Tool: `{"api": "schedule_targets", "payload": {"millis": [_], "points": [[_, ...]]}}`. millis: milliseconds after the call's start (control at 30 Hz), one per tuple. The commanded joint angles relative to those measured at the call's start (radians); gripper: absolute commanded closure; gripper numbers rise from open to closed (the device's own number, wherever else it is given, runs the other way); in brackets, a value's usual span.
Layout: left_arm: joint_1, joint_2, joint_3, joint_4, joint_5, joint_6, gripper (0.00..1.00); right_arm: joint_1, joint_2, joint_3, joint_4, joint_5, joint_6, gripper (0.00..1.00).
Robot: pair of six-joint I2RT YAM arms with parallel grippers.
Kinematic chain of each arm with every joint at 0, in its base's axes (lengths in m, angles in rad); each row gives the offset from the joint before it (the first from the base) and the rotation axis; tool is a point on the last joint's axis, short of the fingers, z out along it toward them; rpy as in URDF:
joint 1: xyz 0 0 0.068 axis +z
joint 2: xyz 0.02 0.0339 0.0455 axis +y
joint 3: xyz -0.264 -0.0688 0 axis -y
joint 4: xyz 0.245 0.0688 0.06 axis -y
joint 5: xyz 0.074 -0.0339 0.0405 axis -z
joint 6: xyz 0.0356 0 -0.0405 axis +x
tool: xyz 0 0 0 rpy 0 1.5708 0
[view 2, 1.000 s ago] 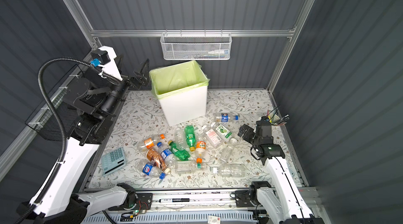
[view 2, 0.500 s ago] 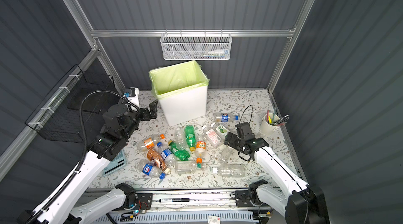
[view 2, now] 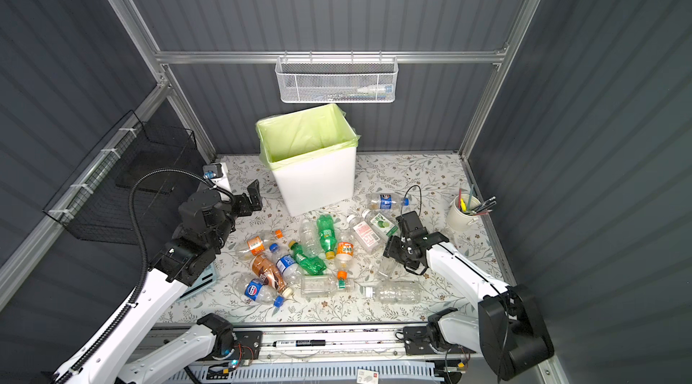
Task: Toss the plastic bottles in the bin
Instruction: 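Lower the right gripper onto a white-capped clear bottle and close it, then lift the white-capped bottle with the right gripper and release it into the bin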
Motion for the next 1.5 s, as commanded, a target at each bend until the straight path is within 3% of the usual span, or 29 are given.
{"api": "schedule_targets", "payload": {"millis": [0,200,433,667,833,967,1100,1200,1333,1467], "points": [[0.003,0.006,-0.012,-0.009,-0.025,-0.028,0.0,0.004,0.003,-0.016,0.012,-0.016,-0.006,0.38],[0.003,0.017,-0.011,-0.014,-0.025,-0.033,0.0,0.003,-0.018,-0.013,0.009,-0.003,-0.013,0.53],[0.003,0.012,-0.018,-0.019,-0.024,-0.043,0.0,-0.019,-0.093,-0.015,-0.007,0.036,-0.008,0.59],[0.003,0.002,-0.037,-0.024,-0.039,-0.065,0.0,-0.064,-0.264,0.023,-0.033,0.082,-0.041,0.63],[0.004,0.004,-0.088,-0.03,-0.135,-0.133,0.0,-0.139,-0.436,0.157,0.034,0.184,-0.132,0.67],[0.004,0.018,-0.135,-0.026,-0.151,-0.16,0.0,-0.19,-0.477,0.325,0.221,0.233,-0.194,0.71],[0.005,0.026,-0.165,-0.026,-0.139,-0.177,0.0,-0.19,-0.376,0.503,0.381,0.17,-0.216,0.71],[0.004,0.034,-0.184,-0.018,-0.121,-0.192,0.0,-0.187,-0.248,0.624,0.516,0.074,-0.167,0.7],[0.005,0.049,-0.195,-0.002,-0.087,-0.206,0.0,-0.092,0.003,0.794,0.678,-0.009,-0.115,0.69],[0.004,0.075,-0.181,0.009,-0.059,-0.21,0.0,0.023,0.354,1.141,0.546,-0.167,-0.131,0.64]]}}
